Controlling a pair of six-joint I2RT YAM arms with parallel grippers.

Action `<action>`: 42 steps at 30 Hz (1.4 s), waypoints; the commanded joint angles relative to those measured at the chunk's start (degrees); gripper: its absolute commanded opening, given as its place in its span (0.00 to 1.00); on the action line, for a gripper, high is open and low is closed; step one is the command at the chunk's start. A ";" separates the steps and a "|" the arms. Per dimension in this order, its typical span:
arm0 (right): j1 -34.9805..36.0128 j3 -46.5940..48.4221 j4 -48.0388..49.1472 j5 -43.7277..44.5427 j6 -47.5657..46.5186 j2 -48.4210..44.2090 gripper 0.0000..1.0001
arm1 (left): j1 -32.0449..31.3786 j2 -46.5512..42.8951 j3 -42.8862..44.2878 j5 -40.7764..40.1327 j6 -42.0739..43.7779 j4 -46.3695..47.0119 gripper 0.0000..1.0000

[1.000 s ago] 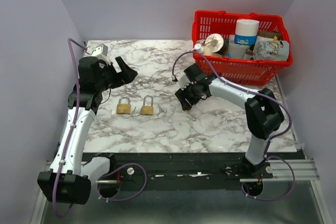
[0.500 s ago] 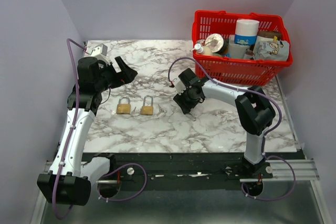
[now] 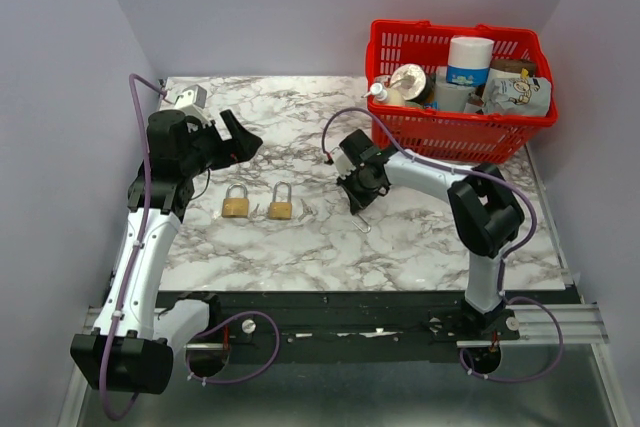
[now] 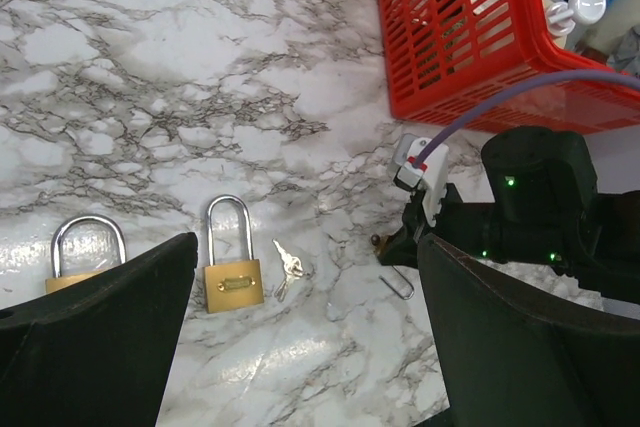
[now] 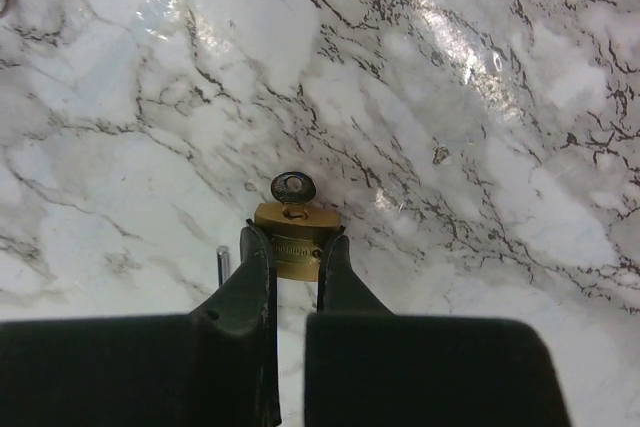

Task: Lock with the key
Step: Pick up the lock from the center of the board, then lock the lock.

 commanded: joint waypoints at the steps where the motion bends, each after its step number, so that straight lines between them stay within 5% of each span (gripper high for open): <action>1: -0.68 3.67 -1.51 -4.01 5.62 -6.93 0.01 | 0.32 -1.24 -1.13 4.94 4.22 1.63 0.99; 6: -4.19 10.27 -4.84 -9.56 17.39 -14.31 0.01 | 0.14 -3.26 -4.55 16.19 9.06 6.72 0.99; 13: -6.14 10.98 0.07 -5.35 30.58 -22.58 0.01 | -4.86 -3.44 -7.73 16.03 10.65 13.33 0.95; 19: -6.14 12.65 1.21 2.13 41.21 -24.96 0.01 | -22.67 -0.37 -6.67 -1.68 16.00 13.40 0.84; 26: -6.05 11.78 0.42 3.89 44.65 -24.61 0.01 | -34.03 10.69 1.13 -9.90 14.70 13.49 0.80; 31: -5.87 11.42 0.60 4.06 45.44 -24.34 0.01 | -37.47 15.63 5.89 -13.06 11.44 12.98 0.80; 42: -4.82 10.19 0.25 4.77 46.85 -23.73 0.01 | -43.10 24.07 13.37 -25.37 12.14 9.28 0.60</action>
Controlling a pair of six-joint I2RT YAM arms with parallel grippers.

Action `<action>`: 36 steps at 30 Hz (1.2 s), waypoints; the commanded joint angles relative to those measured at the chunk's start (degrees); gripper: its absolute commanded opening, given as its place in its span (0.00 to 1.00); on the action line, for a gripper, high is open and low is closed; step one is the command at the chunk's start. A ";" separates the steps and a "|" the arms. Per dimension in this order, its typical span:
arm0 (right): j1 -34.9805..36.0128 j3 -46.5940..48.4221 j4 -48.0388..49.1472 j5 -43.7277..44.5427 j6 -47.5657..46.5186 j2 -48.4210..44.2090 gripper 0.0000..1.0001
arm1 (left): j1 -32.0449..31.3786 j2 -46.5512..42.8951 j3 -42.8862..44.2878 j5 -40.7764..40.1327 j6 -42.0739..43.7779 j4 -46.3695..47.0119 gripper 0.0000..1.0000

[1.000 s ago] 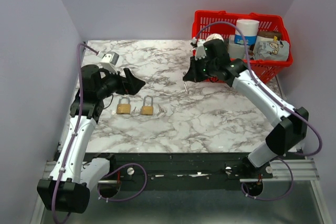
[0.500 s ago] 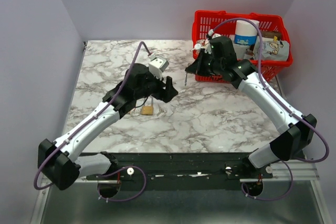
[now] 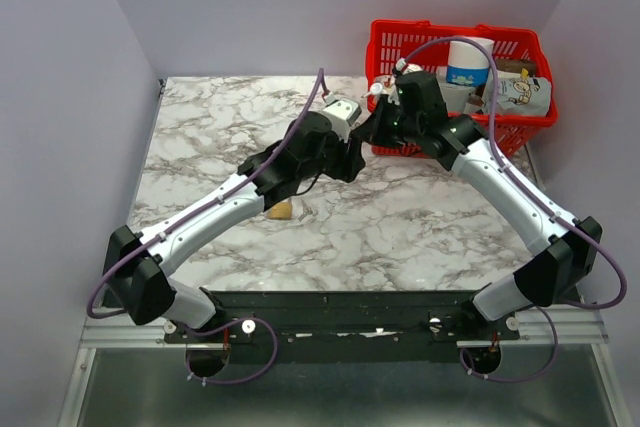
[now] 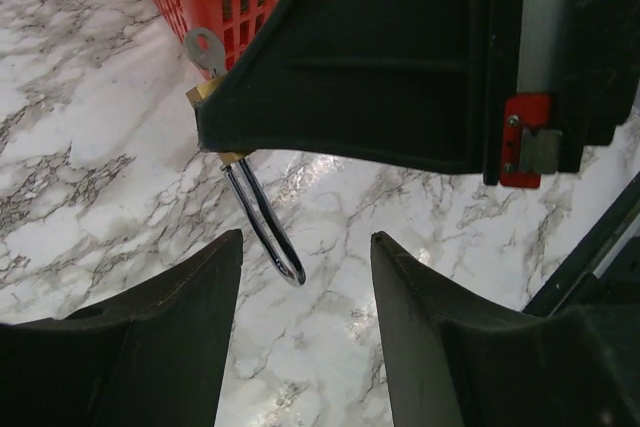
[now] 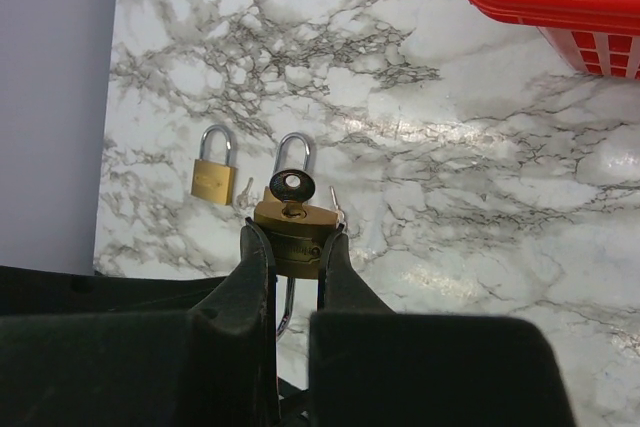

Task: Lock with the key
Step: Lock the lock.

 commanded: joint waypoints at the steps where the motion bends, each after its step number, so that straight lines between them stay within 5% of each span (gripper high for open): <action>1: 0.58 -0.87 -0.10 2.04 1.43 0.54 0.01 | -1.59 2.06 2.68 -8.65 0.91 -1.87 0.55; 6: 0.67 -1.31 -0.46 2.65 1.61 0.36 0.01 | -2.03 4.52 6.02 -13.93 2.40 -4.50 0.48; 28: 0.58 -1.04 -1.25 5.64 2.84 1.15 0.01 | -2.91 6.81 5.58 -12.70 0.03 -8.73 0.39; 36: 0.58 -1.31 -1.16 5.64 3.10 1.24 0.01 | -3.00 6.72 5.84 -12.00 -0.67 -8.99 0.27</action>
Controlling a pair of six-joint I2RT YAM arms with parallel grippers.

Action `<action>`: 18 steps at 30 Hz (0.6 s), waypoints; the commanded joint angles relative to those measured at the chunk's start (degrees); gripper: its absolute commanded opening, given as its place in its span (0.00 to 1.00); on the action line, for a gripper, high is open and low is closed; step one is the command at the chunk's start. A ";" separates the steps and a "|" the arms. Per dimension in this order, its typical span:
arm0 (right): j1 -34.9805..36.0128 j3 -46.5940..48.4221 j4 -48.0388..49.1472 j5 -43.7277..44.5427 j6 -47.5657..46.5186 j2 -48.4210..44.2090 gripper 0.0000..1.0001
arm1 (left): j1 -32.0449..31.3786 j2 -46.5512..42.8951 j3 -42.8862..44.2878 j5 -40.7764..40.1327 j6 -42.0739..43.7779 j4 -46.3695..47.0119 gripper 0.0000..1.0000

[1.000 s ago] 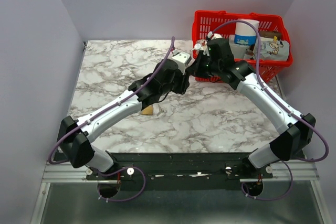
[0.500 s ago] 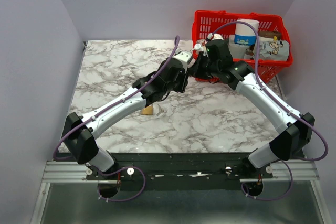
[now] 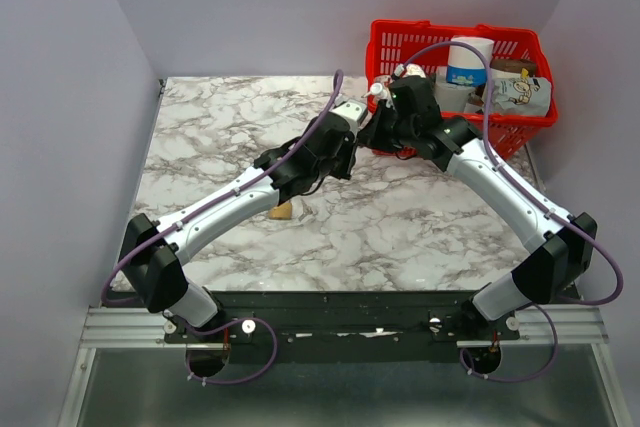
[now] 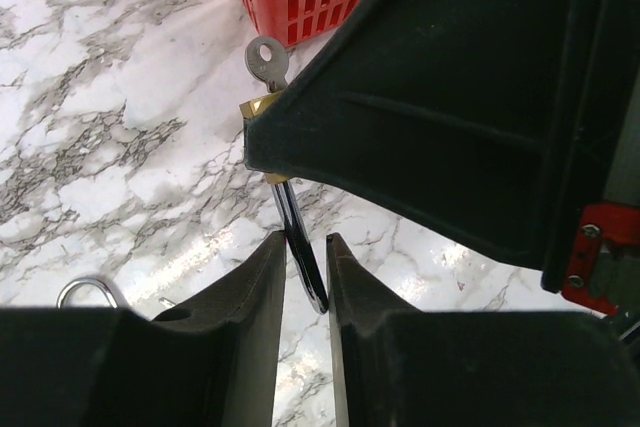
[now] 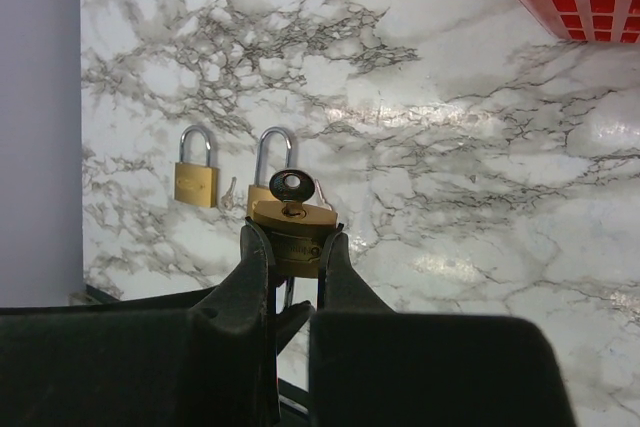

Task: Lock with the key
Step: Lock the lock.

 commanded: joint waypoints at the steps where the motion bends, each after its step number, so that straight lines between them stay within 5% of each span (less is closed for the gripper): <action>1: 0.10 -0.37 0.43 1.82 0.65 0.30 0.01 | -0.27 0.43 0.10 -0.65 -0.48 -1.82 0.22; 5: 0.10 -0.37 1.31 0.15 0.13 0.12 0.02 | -0.27 0.17 0.10 -0.48 -1.09 -2.09 0.03; 9: 0.10 -0.54 2.10 -1.95 -1.19 -0.58 0.53 | -0.18 -1.15 -0.08 0.14 -1.62 -2.17 0.00; 12: -0.16 -0.02 2.02 -3.36 -3.82 -1.63 0.74 | 0.78 -3.95 -1.74 4.69 -1.36 -1.39 0.00; 18: -3.67 -0.36 1.05 -10.56 -11.80 -5.41 0.94 | 4.12 -13.44 -8.42 19.97 2.68 4.86 0.00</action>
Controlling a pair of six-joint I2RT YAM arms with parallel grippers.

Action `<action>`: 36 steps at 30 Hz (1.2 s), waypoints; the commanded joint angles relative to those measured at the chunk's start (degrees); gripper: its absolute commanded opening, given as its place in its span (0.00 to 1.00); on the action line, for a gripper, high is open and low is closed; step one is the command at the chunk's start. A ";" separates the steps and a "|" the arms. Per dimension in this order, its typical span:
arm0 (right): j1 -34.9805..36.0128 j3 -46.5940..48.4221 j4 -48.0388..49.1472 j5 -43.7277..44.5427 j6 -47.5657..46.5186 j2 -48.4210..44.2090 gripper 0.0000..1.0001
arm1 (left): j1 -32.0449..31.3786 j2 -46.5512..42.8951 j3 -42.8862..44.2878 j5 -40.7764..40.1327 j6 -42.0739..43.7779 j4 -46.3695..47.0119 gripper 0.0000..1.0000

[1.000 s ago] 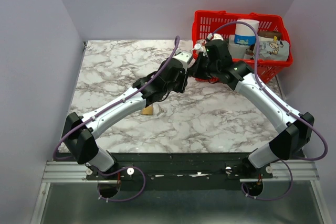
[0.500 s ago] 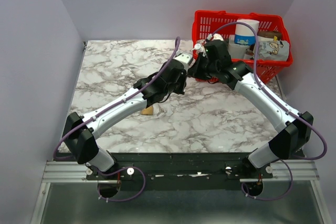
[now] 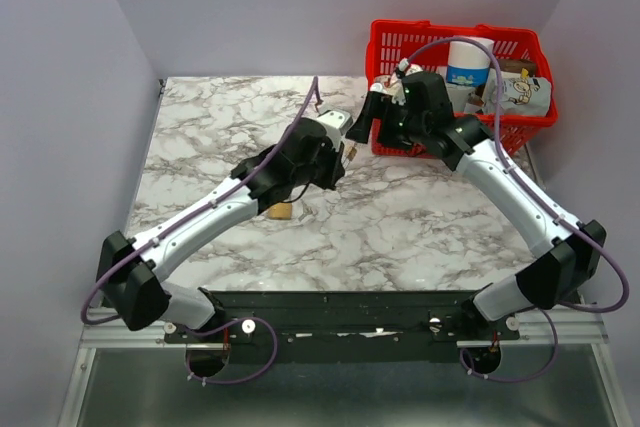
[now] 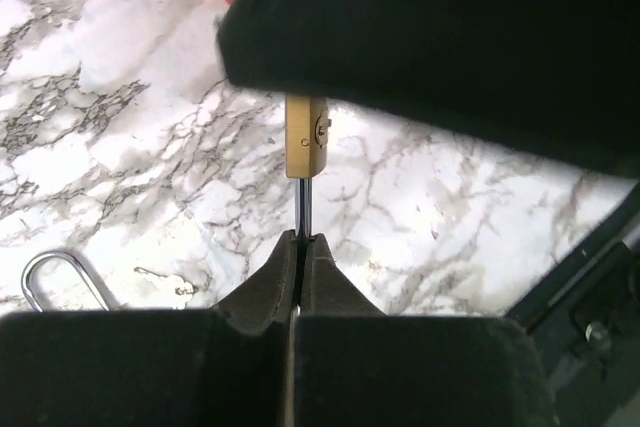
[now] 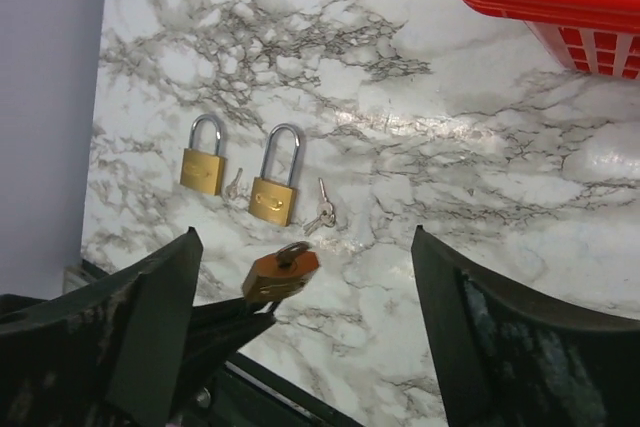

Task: Lock with the key
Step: Lock the lock.

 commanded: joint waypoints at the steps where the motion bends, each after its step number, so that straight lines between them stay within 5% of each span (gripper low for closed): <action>1: -2.98 -0.87 0.07 -8.27 -9.42 -5.93 0.96 | 3.18 -9.30 -3.44 15.70 5.95 5.27 0.00; 4: -4.30 -4.46 0.07 -16.51 -19.51 -9.19 0.98 | 5.47 -12.03 -4.24 26.91 10.01 3.26 0.00; 8: -5.53 -10.44 -0.55 -29.79 -33.58 -17.52 1.00 | 9.25 -14.05 -3.11 42.95 25.50 -3.32 0.00; 12: -5.53 -12.03 -9.03 -40.78 -51.55 -23.51 1.00 | 9.52 -14.50 0.49 48.25 39.23 -14.57 0.00; 18: -5.10 -14.84 -14.69 -52.41 -65.66 -30.38 0.99 | 9.08 -13.27 5.77 53.86 51.49 -27.23 0.00; 29: 2.81 -11.95 -9.07 -48.73 -62.43 -26.26 0.89 | 3.02 -12.04 7.54 51.33 53.70 -28.92 0.00; 36: 9.93 -13.43 -7.94 -43.28 -63.84 -26.16 0.72 | 2.84 -10.81 7.89 50.36 48.08 -26.19 0.00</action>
